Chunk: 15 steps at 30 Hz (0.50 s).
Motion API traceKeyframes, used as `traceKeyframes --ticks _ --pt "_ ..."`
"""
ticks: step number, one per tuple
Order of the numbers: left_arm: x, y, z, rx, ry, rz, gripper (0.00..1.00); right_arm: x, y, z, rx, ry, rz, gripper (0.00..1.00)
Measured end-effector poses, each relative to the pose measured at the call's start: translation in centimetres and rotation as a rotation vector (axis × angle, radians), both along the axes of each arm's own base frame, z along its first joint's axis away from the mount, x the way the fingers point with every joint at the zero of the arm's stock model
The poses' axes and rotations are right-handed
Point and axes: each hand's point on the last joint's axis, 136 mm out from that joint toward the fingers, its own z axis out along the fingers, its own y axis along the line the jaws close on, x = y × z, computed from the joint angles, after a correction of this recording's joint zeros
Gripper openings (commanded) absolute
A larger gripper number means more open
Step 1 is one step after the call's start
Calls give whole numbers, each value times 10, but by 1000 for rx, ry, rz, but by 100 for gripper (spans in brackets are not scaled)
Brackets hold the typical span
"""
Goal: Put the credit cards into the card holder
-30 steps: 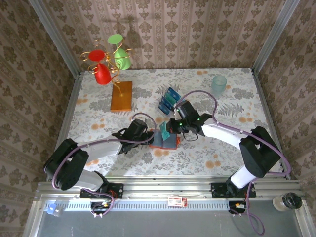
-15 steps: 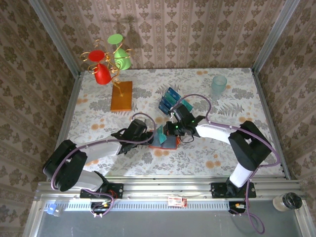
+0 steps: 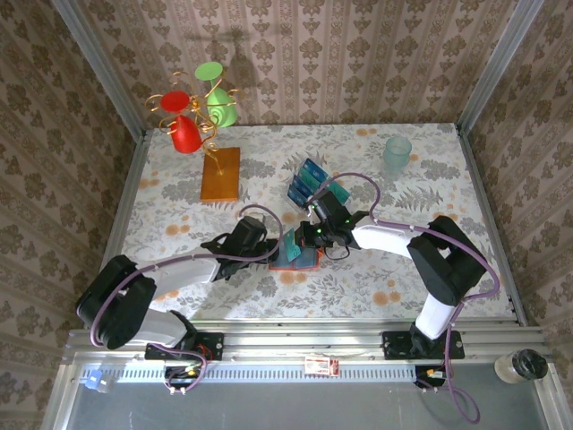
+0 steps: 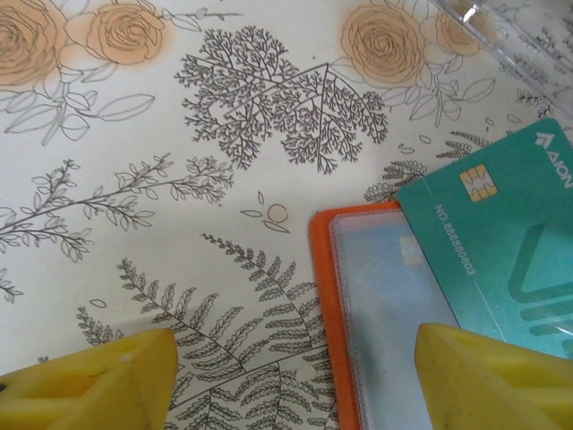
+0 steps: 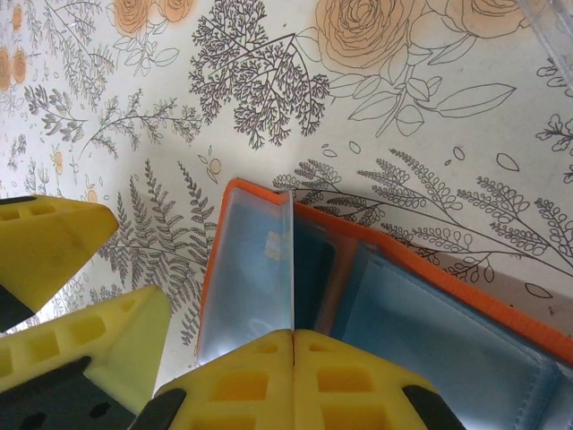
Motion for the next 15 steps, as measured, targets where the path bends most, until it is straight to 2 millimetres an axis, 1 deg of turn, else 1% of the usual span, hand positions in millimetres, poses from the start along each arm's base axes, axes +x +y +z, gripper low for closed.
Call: traceKeyframes --ticks 7,15 --pt "-7 -4 -15 30 31 -19 72 0 0 0 0 1 1 0" --pt "-11 -3 -21 59 31 -18 71 -2 1 0 8 10 6 0"
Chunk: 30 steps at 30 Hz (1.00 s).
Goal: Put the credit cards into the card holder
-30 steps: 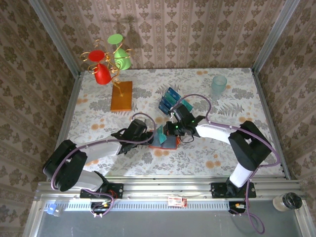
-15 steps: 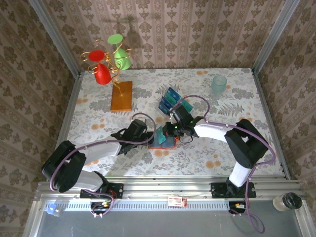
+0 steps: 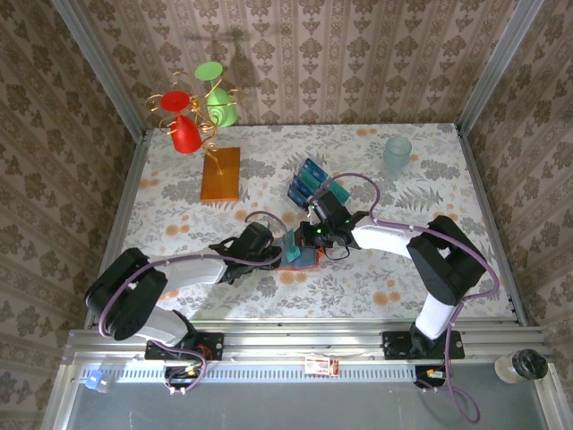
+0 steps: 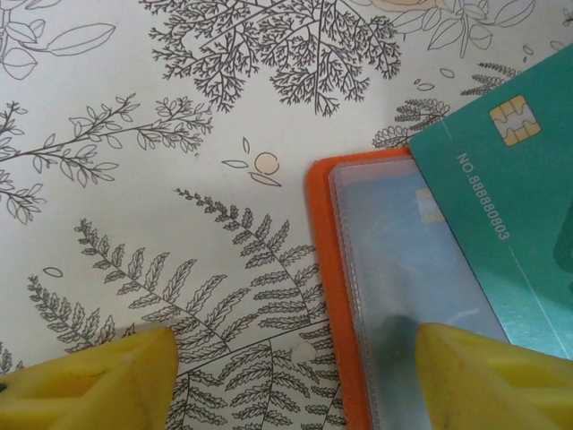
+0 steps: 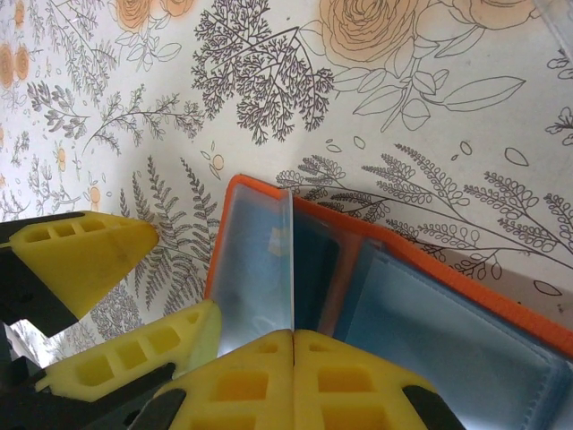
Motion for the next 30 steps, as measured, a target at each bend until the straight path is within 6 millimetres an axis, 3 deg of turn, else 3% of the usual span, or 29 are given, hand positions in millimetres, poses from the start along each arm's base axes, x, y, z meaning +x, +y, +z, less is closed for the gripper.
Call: traceKeyframes --ticks 7,17,25,30 --pt "-3 2 -4 43 -6 -1 71 0 0 3 4 -4 1 0" --pt "-8 5 -6 75 3 25 70 -6 -14 29 54 -67 -62 0" --pt "-10 7 -6 81 5 47 70 -14 -33 9 91 -61 -198 0" --pt "-11 7 -6 82 6 52 70 -12 -34 8 133 -87 -251 0"
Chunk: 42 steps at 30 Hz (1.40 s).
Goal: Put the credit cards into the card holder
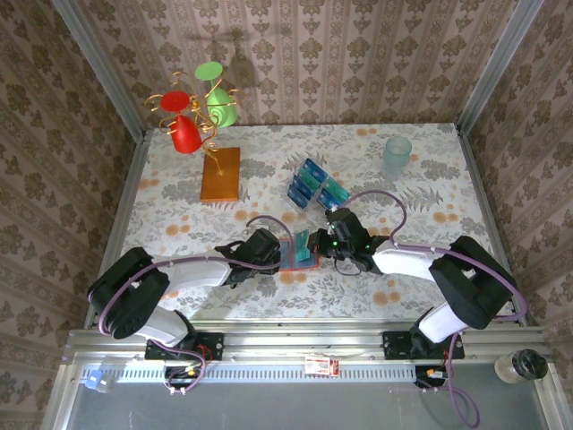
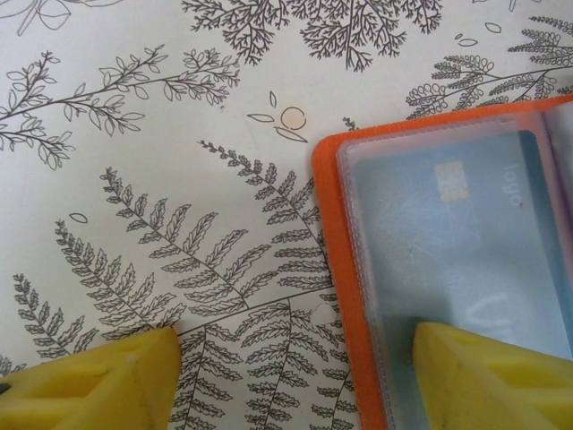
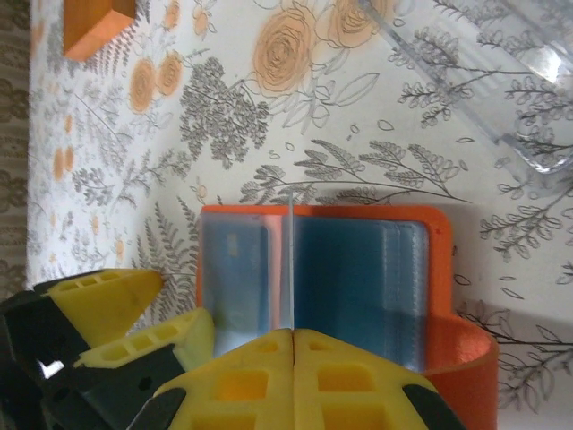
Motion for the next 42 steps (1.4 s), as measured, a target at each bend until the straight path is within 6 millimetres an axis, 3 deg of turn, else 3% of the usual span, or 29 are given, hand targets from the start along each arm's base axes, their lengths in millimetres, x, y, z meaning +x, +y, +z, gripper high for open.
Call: traceKeyframes --ticks 9,20,42 --pt "-1 1 0 4 5 3 70 7 17 17 68 -75 -11 0" --pt "-1 1 0 5 5 3 70 4 15 -2 56 -66 -35 0" --pt "0 0 0 9 8 3 70 3 13 -14 64 -61 -59 0"
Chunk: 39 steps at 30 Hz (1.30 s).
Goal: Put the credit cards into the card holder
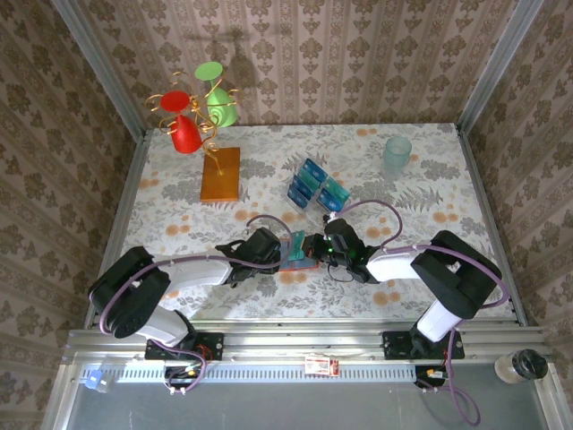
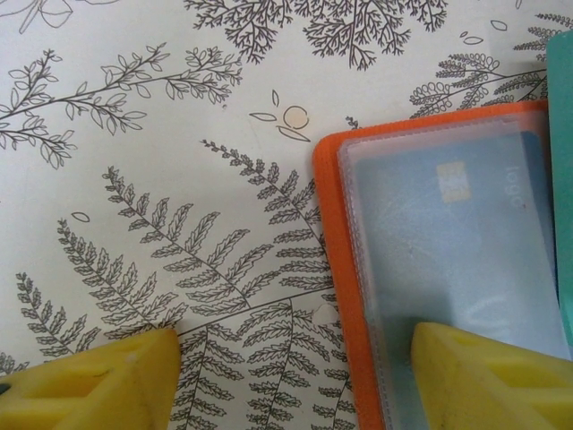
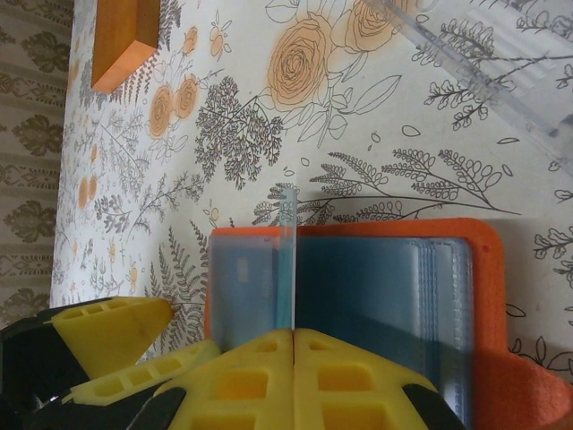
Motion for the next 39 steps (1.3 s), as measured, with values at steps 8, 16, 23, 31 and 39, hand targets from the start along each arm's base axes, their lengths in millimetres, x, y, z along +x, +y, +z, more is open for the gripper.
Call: traceKeyframes --ticks 8,16,23,31,39 --pt "1 0 0 3 -1 2 70 -2 1 -3 -10 9 13 0" --pt "1 0 0 4 0 2 70 -5 2 -9 -14 30 28 0" --pt "1 0 0 4 -1 2 70 -6 3 -9 -11 37 27 0" --pt "0 -1 0 8 -3 -1 70 -10 7 -10 -7 44 37 0" --pt "0 0 0 9 -3 -1 70 -16 4 -16 -15 75 29 0"
